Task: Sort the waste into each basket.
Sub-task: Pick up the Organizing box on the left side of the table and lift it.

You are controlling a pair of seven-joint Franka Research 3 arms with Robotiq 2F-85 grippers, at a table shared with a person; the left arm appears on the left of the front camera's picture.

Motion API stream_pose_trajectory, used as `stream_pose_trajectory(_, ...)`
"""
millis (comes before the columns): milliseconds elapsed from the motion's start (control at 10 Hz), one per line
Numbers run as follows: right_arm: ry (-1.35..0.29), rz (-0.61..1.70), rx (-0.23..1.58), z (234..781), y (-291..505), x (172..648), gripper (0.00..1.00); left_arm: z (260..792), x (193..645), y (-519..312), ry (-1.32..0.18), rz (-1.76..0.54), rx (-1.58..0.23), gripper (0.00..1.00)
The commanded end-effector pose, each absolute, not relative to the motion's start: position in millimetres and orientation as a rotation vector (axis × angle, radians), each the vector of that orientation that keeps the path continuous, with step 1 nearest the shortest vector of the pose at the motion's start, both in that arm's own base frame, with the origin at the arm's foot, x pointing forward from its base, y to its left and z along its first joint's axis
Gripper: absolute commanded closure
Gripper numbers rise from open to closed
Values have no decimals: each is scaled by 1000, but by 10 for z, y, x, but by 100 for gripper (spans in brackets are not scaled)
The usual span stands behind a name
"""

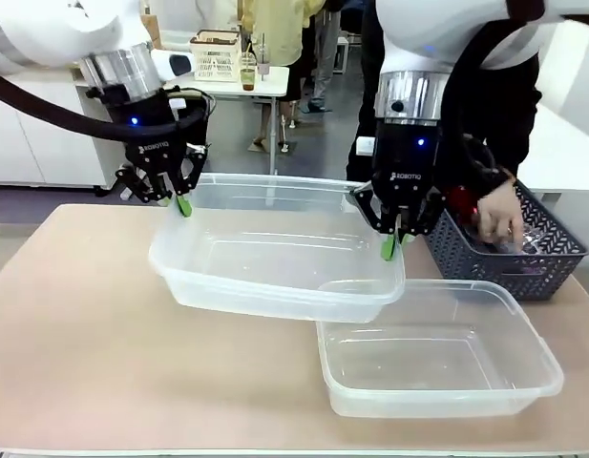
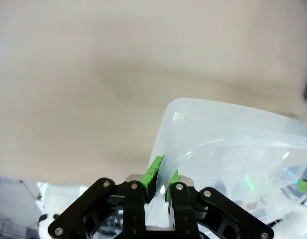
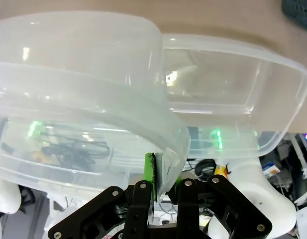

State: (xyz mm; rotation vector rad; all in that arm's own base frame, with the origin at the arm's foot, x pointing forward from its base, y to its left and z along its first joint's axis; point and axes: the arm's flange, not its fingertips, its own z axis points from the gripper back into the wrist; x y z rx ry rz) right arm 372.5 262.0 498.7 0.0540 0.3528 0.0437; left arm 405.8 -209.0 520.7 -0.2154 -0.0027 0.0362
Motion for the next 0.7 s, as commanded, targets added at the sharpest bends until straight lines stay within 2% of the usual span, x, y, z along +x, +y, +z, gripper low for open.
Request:
stream_pose_trajectory(0,335,43,182,4937,2567,3610,94,5181,4000,-2398,-75,76,-235,93)
stream_pose_trajectory(600,396,97,276,4883,2335,3745,94,5004,4087,-2571,-24,79,-216,93)
